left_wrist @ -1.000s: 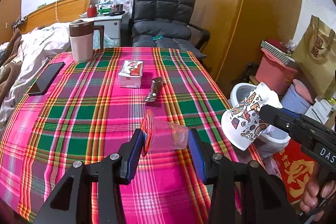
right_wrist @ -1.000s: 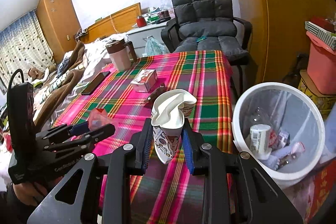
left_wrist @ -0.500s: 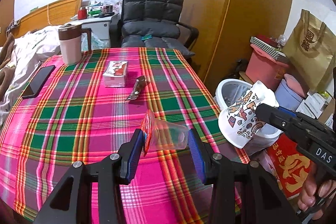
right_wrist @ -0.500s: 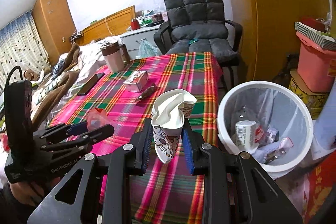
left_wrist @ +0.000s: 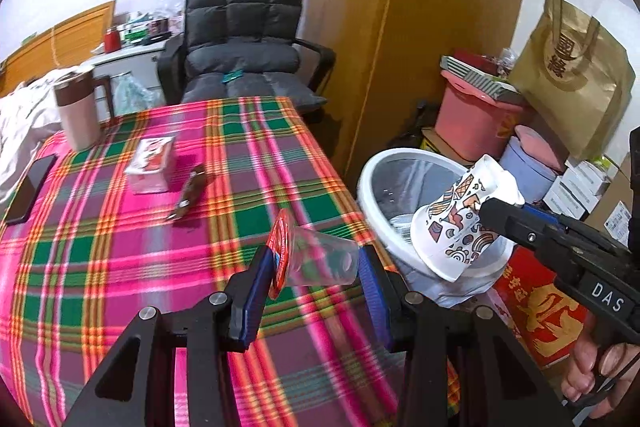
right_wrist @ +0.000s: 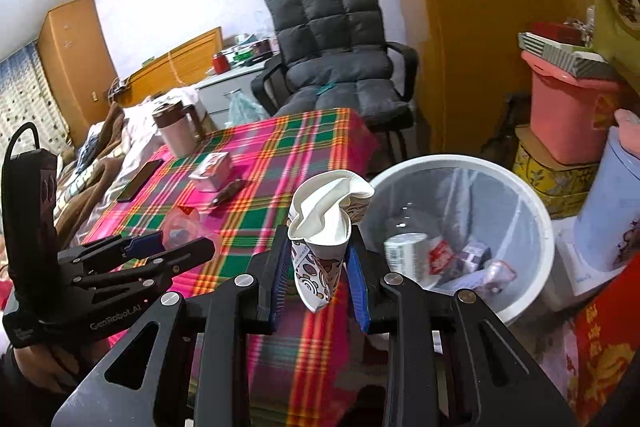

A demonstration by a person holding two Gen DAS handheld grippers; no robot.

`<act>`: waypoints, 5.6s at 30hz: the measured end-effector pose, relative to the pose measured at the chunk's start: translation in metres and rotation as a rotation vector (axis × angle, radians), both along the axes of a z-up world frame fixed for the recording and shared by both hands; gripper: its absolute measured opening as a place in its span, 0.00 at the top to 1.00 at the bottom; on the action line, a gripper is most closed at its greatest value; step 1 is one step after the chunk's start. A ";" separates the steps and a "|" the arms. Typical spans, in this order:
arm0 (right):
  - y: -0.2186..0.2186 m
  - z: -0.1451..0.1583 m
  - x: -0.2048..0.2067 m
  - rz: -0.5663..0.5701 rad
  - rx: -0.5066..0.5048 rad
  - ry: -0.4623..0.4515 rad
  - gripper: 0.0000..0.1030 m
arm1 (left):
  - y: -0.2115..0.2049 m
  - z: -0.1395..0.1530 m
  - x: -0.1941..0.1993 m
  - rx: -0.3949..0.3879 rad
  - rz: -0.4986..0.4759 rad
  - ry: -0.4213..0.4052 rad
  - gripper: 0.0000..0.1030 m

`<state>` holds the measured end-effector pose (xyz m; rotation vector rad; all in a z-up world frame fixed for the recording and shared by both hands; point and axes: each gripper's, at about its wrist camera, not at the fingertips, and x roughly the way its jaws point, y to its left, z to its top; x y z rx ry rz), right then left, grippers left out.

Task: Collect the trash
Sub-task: 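Lift the paper cup and red-rimmed plastic cup and carry them over the wastebasket, then open both grippers to drop the two cups into the wastebasket, then move both tools back over the table toward the chocolate bar and milk carton, then grasp the brown chocolate bar with the right gripper while the left gripper grasps the strawberry milk carton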

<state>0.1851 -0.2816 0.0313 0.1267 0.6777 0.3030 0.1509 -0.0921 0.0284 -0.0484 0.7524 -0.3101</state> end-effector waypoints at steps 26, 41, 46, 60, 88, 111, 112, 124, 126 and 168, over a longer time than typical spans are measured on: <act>-0.076 -0.021 0.023 -0.175 0.017 0.063 0.71 | -0.103 -0.019 0.066 -0.031 -0.230 0.037 0.56; -0.093 -0.040 0.038 -0.180 0.026 0.138 0.70 | -0.135 -0.040 0.091 -0.016 -0.302 0.062 0.55; -0.095 -0.040 0.039 -0.180 0.017 0.133 0.61 | -0.136 -0.042 0.095 -0.022 -0.294 0.049 0.45; -0.087 -0.032 0.027 -0.173 0.017 0.114 0.56 | -0.110 -0.025 0.077 -0.029 -0.236 0.025 0.44; -0.003 -0.015 -0.010 -0.011 -0.042 0.078 0.56 | -0.009 -0.012 -0.002 -0.019 -0.068 0.001 0.44; 0.045 -0.015 -0.017 0.080 -0.060 0.076 0.56 | 0.060 -0.017 -0.026 -0.047 0.074 0.003 0.44; 0.047 -0.015 -0.016 0.082 -0.060 0.076 0.56 | 0.063 -0.017 -0.026 -0.048 0.082 0.003 0.44; 0.071 -0.017 0.002 0.128 -0.056 0.092 0.56 | 0.097 -0.017 -0.016 -0.039 0.156 -0.001 0.44; 0.076 -0.018 0.006 0.138 -0.055 0.096 0.56 | 0.104 -0.018 -0.014 -0.040 0.167 -0.001 0.44; 0.168 -0.067 0.115 0.199 -0.110 0.246 0.81 | 0.216 -0.032 0.040 -0.050 0.329 0.009 0.44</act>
